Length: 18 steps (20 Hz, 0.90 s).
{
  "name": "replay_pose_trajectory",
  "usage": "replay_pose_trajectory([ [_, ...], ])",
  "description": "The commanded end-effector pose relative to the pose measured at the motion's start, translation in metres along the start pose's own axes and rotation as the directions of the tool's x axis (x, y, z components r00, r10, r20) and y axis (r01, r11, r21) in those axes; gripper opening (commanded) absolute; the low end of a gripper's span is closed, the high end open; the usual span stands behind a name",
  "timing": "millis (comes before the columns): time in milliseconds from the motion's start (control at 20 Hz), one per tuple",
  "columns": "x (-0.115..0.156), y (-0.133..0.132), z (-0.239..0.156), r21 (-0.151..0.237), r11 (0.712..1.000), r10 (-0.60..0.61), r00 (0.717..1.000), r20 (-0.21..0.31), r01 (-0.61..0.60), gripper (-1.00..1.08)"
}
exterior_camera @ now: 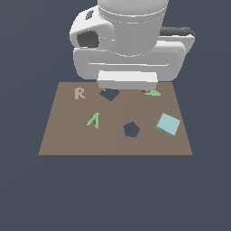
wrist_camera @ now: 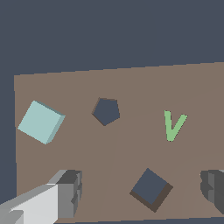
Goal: Insert a designated object into the corresponding slot on a board.
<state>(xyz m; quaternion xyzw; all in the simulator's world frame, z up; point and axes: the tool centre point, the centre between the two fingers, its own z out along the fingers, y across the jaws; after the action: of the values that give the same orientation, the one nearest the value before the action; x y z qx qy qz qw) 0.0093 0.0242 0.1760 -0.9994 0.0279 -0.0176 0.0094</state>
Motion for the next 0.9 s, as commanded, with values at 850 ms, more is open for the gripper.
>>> replay_pose_trajectory([
  [850,0.005,-0.099,0.08,-0.021,0.953,0.301,0.953,0.014,-0.301,1.0],
])
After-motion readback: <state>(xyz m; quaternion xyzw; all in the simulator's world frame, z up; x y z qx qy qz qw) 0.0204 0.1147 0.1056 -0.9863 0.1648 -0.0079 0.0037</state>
